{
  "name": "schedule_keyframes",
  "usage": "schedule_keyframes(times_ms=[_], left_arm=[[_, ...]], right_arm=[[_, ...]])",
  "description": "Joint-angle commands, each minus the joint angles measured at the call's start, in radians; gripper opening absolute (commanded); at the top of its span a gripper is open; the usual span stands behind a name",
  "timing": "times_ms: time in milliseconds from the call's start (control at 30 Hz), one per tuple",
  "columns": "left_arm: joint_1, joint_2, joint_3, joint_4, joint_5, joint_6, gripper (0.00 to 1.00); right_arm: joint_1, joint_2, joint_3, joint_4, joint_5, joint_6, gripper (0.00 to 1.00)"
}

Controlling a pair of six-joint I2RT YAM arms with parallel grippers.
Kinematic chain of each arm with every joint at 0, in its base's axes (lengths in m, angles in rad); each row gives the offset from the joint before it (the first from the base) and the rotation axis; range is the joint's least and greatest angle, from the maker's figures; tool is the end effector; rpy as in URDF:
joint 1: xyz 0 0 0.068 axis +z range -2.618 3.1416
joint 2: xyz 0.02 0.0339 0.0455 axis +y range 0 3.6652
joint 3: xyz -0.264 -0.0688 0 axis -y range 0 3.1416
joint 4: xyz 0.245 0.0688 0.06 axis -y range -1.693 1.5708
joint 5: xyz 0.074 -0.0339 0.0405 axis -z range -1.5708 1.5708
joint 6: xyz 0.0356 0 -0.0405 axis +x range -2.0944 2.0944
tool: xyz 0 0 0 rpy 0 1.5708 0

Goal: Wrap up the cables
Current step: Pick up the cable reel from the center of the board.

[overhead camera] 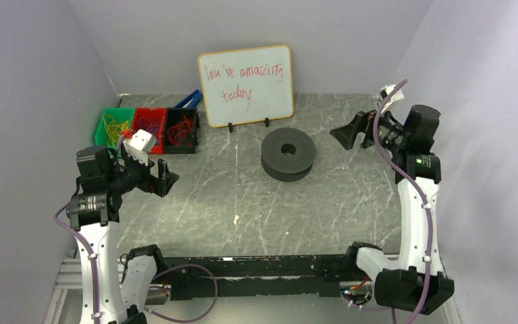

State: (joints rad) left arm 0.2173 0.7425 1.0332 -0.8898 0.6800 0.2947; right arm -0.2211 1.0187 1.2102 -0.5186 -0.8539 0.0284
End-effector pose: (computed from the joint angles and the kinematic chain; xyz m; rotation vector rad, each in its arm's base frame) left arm 0.1288 0.0055 0.3624 0.4542 1.9996 -0.4202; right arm 0.2038 -0.0183 0.4125 -0.3472 1.8009 0.6694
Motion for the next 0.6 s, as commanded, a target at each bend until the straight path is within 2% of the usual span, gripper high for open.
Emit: schedule_keyframes(times_ms=[0, 233, 567], left_arm=[[0.01, 0.008, -0.004, 0.028, 0.042, 0.019, 0.96], [0.013, 0.024, -0.007, 0.023, 0.059, 0.023, 0.96], [0.017, 0.035, -0.015, 0.022, 0.079, 0.029, 0.96]], right_arm=[[0.033, 0.025, -0.017, 0.089, 0.059, 0.045, 0.99], [0.076, 0.076, -0.061, 0.132, 0.127, 0.036, 0.99], [0.091, 0.19, -0.148, 0.216, 0.147, 0.061, 0.99]])
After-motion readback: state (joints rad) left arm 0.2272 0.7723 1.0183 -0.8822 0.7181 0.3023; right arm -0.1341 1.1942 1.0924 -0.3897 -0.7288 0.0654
